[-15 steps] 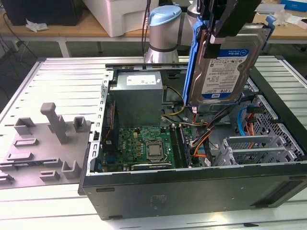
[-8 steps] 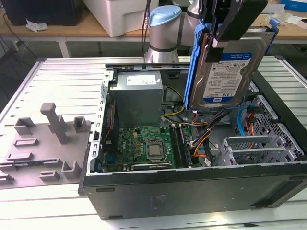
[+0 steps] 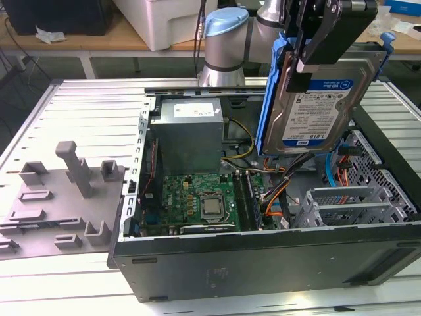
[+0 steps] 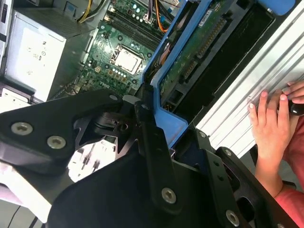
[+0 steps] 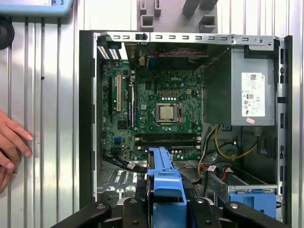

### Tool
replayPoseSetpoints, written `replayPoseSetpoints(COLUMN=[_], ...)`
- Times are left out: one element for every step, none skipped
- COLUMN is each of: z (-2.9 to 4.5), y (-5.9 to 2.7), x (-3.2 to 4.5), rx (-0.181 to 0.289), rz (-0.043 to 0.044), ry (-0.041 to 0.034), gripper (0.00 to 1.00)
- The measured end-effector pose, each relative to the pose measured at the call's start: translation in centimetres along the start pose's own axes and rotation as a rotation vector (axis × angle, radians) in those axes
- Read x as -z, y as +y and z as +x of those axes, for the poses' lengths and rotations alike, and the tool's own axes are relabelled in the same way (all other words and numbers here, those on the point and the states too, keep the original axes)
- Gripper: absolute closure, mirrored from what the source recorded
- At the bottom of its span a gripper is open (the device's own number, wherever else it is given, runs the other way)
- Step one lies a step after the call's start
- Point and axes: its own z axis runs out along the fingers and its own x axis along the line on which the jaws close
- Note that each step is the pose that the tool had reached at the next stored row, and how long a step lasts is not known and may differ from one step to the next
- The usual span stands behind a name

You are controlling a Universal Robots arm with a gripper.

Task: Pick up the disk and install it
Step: 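Insert the disk into the insertion slot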

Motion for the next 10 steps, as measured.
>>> replayPoseSetpoints(z=[0.0,0.0,0.0,0.0,0.0,0.0,0.01,0.01,0.02,0.02], y=[0.0,-0.02,-0.1,-0.18,-0.32,-0.46,-0.72,-0.97,-1.18,-1.48], x=[0.0,0.0,0.0,0.0,0.0,0.01,0.01,0.01,0.02,0.03], rx=[0.0,0.0,0.0,0.0,0.0,0.0,0.0,0.0,0.0,0.0], rz=[0.0,0.0,0.0,0.0,0.0,0.0,0.0,0.0,0.0,0.0], ry=[0.0,0.0,-0.0001,0.0,0.0,0.0,0.0,-0.0001,0.0,0.0001], gripper=[0.63,0.63,0.63,0.63,0.63,0.63,0.63,0.63,0.63,0.63])
